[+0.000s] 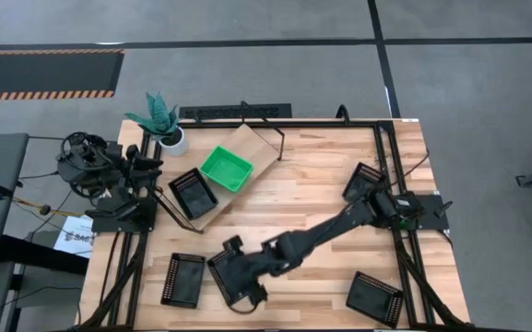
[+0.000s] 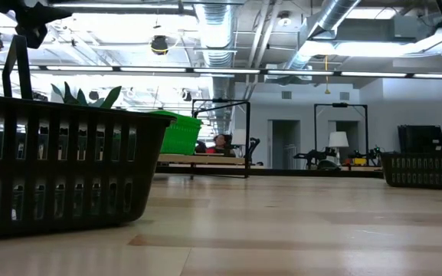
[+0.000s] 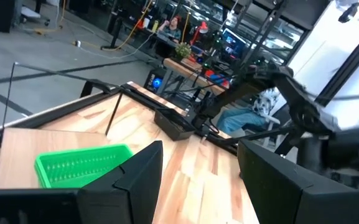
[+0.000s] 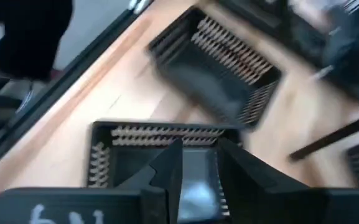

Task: Stack baskets on shelf by color
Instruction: Stack the black bin on the top of the black bins on the shelf

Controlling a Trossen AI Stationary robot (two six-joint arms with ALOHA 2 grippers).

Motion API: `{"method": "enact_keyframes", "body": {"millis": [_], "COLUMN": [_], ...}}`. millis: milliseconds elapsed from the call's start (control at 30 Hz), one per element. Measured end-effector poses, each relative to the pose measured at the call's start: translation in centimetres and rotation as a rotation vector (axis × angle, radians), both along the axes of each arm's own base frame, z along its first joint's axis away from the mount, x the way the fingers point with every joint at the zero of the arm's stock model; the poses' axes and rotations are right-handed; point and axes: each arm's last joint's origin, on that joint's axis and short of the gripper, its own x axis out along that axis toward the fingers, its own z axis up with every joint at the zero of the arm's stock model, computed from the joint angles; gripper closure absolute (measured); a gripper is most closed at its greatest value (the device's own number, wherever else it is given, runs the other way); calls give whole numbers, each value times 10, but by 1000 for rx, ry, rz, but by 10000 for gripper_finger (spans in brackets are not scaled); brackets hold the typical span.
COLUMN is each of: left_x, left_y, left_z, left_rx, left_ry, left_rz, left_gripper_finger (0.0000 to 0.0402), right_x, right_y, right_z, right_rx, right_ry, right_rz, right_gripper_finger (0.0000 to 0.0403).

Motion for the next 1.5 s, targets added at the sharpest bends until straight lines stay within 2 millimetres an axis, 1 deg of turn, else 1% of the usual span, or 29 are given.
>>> {"method": "enact_keyframes", "body": {"millis": [67,167,300,367,400,500,533,600,667,733,800,833,967,1033,1100,1233,1267,1333,1400,1500], "left_x": [0,0,0,0,0,0,0,0,0,0,0,0,0,0,0,0,0,0,0,0], "left_y": [0,0,0,0,0,0,0,0,0,0,0,0,0,0,0,0,0,0,0,0], "left_z": [0,0,0,0,0,0,0,0,0,-1,-2,-2,-4,-4,-5,-5,-5,-5,-5,-5], "left_rx": [-15,-22,-25,-38,-45,-63,-70,-79,-79,-71,-62,-55,-41,-42,-42,-40,-40,-43,-54,-56], "left_ry": [-3,-4,-5,-7,-9,-12,-13,-13,-12,-6,0,5,18,19,20,22,23,22,21,22], "left_rz": [1,3,3,4,4,5,5,-1,-3,-6,-8,-7,-6,-5,-6,0,0,0,1,-4], "left_gripper_finger": [203,203,203,203,203,203,203,203,203,203,203,203,203,203,203,203,203,203,203,203], "right_x": [-4,-9,-16,-18,-17,-17,-16,-10,-12,-7,-10,-9,-7,-8,-8,-12,-12,-16,-17,-27], "right_y": [9,23,35,40,42,44,45,47,46,48,47,48,47,46,46,49,50,50,50,47], "right_z": [-6,-3,-4,-4,-9,-26,-34,-45,-58,-72,-84,-89,-96,-98,-98,-95,-92,-79,-62,-26], "right_rx": [15,63,98,105,104,75,71,94,65,75,48,52,62,55,56,45,48,40,47,1], "right_ry": [26,18,41,45,48,104,122,124,186,186,244,244,260,278,273,286,275,278,250,199], "right_rz": [0,-8,-21,-19,-17,-18,-23,-30,-33,-32,-38,-42,-74,-89,-91,-82,-76,-66,-58,-40], "right_gripper_finger": [264,233,192,181,178,177,179,183,187,190,192,192,200,220,257,368,384,389,394,396]}}
